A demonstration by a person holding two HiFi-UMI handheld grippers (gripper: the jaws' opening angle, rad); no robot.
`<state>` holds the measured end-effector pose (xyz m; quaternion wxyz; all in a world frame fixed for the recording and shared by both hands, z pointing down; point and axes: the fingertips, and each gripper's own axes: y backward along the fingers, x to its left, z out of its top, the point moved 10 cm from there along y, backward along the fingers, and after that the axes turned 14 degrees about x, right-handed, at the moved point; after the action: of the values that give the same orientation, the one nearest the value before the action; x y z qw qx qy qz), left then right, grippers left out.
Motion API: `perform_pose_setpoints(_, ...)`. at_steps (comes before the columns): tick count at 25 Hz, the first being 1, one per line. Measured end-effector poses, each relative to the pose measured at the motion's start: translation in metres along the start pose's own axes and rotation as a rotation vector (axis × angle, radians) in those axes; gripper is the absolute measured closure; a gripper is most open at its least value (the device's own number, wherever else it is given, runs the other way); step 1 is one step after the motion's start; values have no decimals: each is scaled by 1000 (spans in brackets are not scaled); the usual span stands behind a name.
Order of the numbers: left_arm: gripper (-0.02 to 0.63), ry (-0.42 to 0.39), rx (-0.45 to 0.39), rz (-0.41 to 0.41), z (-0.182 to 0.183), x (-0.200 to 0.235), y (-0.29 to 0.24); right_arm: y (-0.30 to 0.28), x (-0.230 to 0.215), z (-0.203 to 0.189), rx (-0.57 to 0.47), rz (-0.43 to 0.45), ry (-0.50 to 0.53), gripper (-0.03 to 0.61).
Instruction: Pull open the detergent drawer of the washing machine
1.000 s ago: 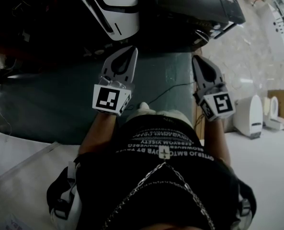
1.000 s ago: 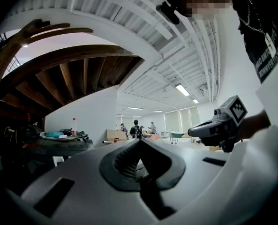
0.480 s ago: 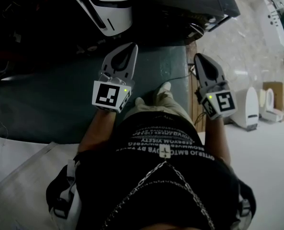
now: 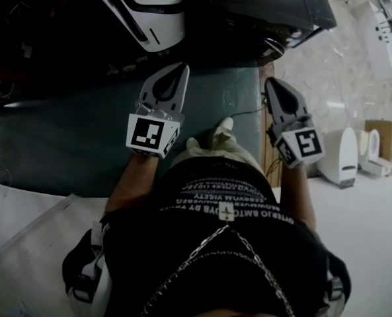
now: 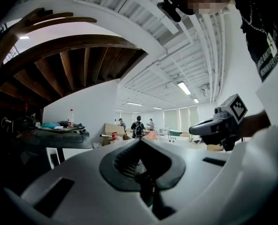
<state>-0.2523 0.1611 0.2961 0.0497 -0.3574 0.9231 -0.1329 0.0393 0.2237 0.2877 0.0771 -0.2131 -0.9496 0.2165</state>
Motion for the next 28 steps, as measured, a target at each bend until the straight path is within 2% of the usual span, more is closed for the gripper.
perform_pose_setpoints(14, 617, -34, 52, 0, 18, 0, -69, -37, -60, -4, 4, 33, -71, 575)
perform_pose_setpoints(28, 618, -57, 63, 3, 41, 11, -125, -72, -112, 7, -2, 41, -65, 575)
